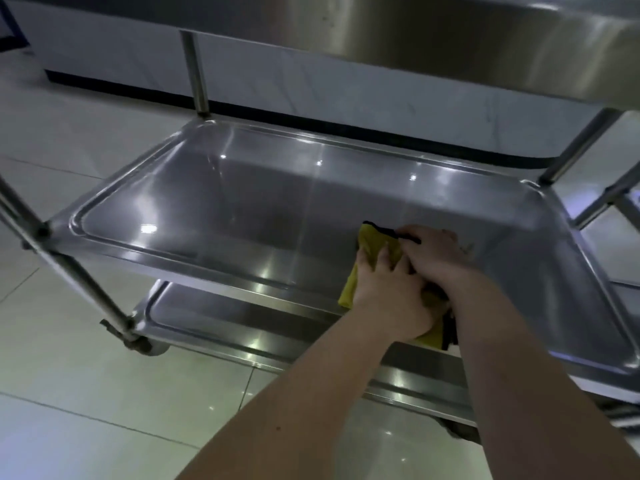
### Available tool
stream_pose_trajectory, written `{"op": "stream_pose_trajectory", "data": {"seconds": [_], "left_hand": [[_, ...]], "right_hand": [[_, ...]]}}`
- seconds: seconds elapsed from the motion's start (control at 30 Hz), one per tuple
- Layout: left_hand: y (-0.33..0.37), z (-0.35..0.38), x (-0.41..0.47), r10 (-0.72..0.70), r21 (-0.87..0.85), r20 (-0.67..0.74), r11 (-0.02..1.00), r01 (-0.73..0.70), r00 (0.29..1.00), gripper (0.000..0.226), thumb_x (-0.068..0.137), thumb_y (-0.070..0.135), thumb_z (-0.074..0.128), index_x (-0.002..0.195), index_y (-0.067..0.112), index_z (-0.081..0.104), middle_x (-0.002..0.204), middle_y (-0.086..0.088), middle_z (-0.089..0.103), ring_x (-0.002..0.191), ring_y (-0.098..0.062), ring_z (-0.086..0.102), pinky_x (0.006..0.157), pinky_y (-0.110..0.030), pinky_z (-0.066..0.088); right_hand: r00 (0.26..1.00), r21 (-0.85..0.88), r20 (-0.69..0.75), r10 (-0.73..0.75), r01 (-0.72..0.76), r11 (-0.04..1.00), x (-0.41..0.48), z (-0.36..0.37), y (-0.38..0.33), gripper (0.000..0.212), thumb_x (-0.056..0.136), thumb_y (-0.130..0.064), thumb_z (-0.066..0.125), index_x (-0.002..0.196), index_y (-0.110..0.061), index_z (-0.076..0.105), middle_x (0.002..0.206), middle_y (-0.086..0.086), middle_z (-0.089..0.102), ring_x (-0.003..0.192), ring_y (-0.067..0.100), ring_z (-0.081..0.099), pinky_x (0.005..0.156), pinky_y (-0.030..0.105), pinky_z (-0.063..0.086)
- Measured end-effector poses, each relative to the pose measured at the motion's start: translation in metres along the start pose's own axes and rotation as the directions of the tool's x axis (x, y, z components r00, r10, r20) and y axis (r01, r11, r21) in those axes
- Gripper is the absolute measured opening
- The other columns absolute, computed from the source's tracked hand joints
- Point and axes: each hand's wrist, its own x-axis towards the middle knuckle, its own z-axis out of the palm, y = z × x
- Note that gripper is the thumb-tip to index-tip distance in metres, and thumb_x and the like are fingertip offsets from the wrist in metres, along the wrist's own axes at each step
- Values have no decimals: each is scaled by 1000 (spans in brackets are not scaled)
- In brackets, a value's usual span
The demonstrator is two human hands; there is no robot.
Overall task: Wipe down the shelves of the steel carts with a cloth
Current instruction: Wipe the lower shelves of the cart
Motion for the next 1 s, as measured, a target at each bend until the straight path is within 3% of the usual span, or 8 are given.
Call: {"op": "stream_pose_trajectory", "data": {"seconds": [0.1,0.2,0.27,0.4,0.6,0.77,0.87,1.0], "left_hand": [[-16,-6,-10,29,-339,-176,936,-88,984,43,93,39,44,134,34,55,149,1,43,141,-28,30,117,-51,15],[-37,-16,-25,-210,-629,-280,777,-14,937,42,85,16,57,124,29,64,124,1,64,116,-22,57,100,-33,43],[-48,-20,-34,-360,-599,-273,789,135,892,47,79,25,70,126,28,61,121,-3,62,113,-25,56,97,-36,47],[-38,-20,-41,-525,-513,-71,748,420,848,77,65,56,81,126,19,50,121,-6,54,112,-28,55,95,-44,48],[-35,-28,-32,-584,-246,91,772,586,807,67,68,71,70,105,18,57,104,-3,64,103,-27,61,91,-39,46],[-51,-22,-28,-480,-489,57,751,444,875,56,66,59,78,100,16,64,96,-1,66,95,-24,63,88,-42,52],[-54,-29,-28,-413,-760,-140,627,169,900,39,70,34,85,97,14,65,89,1,65,88,-19,63,75,-30,52],[-42,-47,-28,-314,-814,-375,561,-149,872,31,69,19,87,86,24,63,83,3,65,79,-12,63,67,-24,53]], "right_hand": [[999,25,-39,8,-7,1000,-7,-9,6,37,103,-45,32,134,-38,51,143,-3,49,138,27,30,112,45,15],[998,-155,-36,-57,50,987,-4,-8,11,38,103,-45,35,137,-37,47,148,-2,45,145,28,16,118,53,-3],[993,-264,-28,-115,104,959,1,-8,11,43,100,-51,37,141,-38,42,151,-3,41,148,29,10,113,65,-12],[993,-122,12,-119,120,985,7,-8,10,61,89,-60,53,142,-33,39,149,0,42,139,28,29,114,61,13],[988,-114,70,-141,148,982,1,-21,19,63,84,-53,66,137,-26,47,141,4,48,134,28,32,110,53,27],[974,-260,-34,-222,206,943,-15,-42,26,45,88,-53,61,123,-25,59,123,1,57,127,27,40,108,49,25],[959,-2,-181,-218,222,975,-30,-58,38,44,89,-41,66,126,-18,59,122,2,55,119,22,46,93,31,32],[924,247,-332,-191,280,928,-69,-76,49,26,88,-25,69,112,-15,62,102,-5,58,96,10,53,71,14,39]]}}
